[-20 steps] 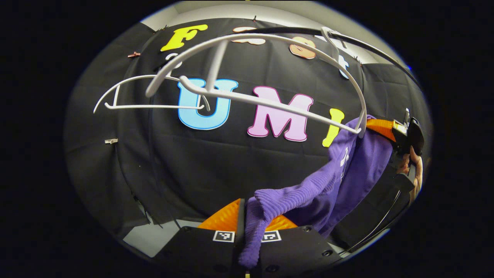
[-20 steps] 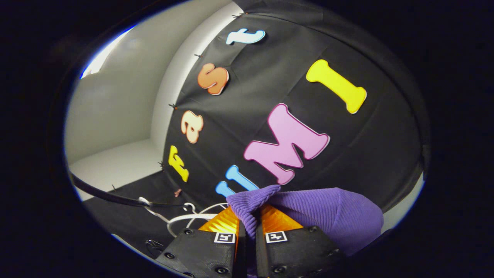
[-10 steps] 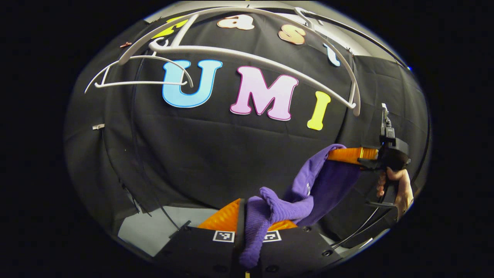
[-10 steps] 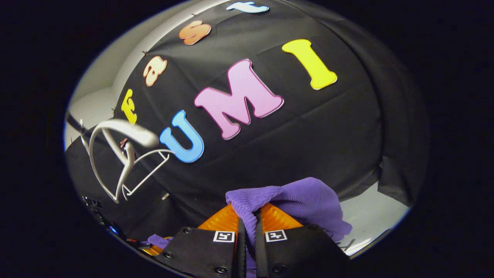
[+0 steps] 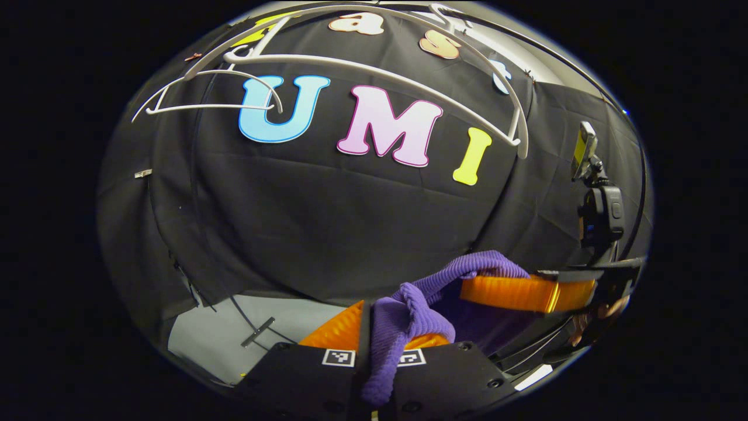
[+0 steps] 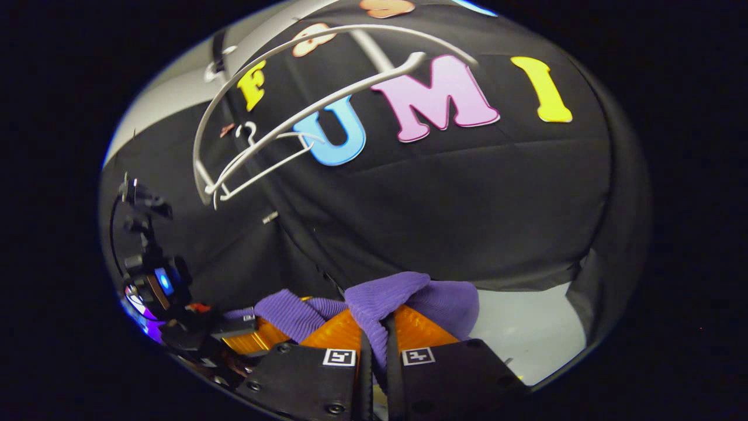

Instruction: Grasp the clothes on the hanger with both hands and then place them into the laundry hamper below.

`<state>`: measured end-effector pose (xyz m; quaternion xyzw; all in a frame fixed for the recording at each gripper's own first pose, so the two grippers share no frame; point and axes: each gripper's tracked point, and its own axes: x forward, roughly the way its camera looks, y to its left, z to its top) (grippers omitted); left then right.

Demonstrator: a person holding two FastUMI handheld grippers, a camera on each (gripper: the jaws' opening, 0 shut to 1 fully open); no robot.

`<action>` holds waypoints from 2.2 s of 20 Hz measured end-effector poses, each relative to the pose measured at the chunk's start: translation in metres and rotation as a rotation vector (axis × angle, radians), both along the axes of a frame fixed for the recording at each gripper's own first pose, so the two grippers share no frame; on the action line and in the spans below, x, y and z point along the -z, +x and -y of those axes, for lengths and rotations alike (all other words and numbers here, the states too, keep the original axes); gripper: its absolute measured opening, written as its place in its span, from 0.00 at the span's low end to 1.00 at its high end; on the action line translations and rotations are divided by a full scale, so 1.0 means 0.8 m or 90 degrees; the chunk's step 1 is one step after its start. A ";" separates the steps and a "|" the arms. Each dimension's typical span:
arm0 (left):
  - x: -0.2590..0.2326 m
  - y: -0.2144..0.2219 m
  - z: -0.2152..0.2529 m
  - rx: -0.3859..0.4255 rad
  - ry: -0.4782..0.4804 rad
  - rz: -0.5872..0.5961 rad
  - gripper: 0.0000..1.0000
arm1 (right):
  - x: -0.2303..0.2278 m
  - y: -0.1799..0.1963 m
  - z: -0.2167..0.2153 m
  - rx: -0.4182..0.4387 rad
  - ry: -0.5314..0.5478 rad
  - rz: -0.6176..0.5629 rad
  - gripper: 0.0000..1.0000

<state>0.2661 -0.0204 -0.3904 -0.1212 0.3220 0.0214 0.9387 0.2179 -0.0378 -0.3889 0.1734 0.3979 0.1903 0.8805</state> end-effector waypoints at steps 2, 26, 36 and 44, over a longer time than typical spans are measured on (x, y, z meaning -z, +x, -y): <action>0.001 -0.018 -0.002 -0.002 -0.001 -0.017 0.10 | 0.006 -0.018 -0.021 -0.042 -0.023 0.001 0.14; 0.032 -0.107 0.000 -0.015 0.017 -0.114 0.63 | 0.063 -0.109 -0.020 -0.157 -0.116 -0.104 0.64; 0.015 -0.113 -0.010 -0.040 0.024 -0.088 0.95 | 0.053 -0.106 -0.020 -0.168 -0.137 -0.064 0.98; -0.007 -0.117 -0.010 -0.029 0.023 -0.059 0.96 | 0.036 -0.105 -0.019 -0.129 -0.132 -0.050 0.98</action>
